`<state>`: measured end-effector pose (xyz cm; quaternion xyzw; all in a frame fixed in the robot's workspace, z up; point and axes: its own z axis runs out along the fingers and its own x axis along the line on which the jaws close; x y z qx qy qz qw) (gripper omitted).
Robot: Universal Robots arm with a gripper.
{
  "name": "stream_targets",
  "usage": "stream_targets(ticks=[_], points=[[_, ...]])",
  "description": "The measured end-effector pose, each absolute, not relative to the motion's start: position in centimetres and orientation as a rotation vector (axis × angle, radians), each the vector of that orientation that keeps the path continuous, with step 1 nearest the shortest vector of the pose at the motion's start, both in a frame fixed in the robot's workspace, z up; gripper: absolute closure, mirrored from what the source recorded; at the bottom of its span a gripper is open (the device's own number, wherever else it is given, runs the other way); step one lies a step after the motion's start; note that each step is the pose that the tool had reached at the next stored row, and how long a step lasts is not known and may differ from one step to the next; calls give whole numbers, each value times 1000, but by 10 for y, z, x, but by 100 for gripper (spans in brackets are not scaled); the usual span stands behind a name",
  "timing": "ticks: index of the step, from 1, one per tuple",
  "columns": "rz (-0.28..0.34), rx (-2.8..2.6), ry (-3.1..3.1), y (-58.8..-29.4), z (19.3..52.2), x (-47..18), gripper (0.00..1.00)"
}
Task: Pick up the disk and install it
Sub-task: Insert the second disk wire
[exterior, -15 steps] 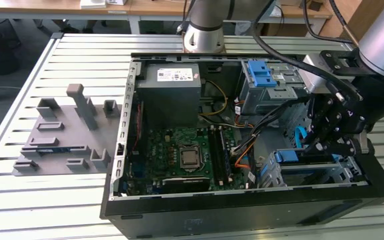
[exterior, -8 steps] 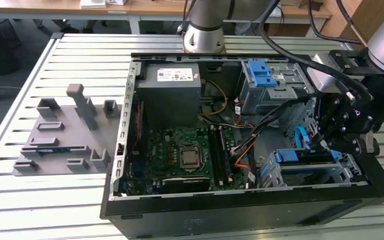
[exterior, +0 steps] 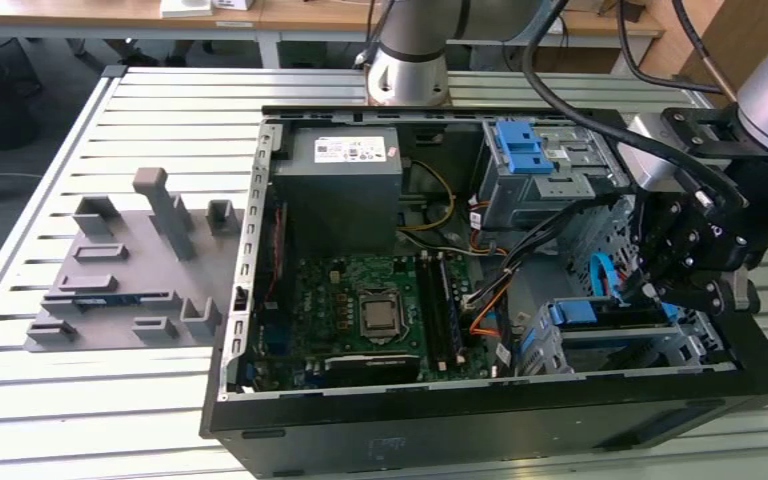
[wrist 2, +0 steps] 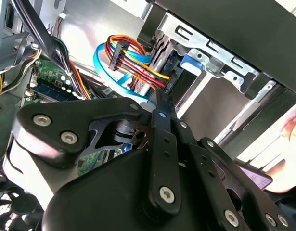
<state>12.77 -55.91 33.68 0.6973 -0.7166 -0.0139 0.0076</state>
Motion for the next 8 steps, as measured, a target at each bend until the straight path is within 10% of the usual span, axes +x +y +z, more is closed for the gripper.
stream_targets(ticks=[8], points=[[-43, 2180, -2240, -559, 334, 128, 89]])
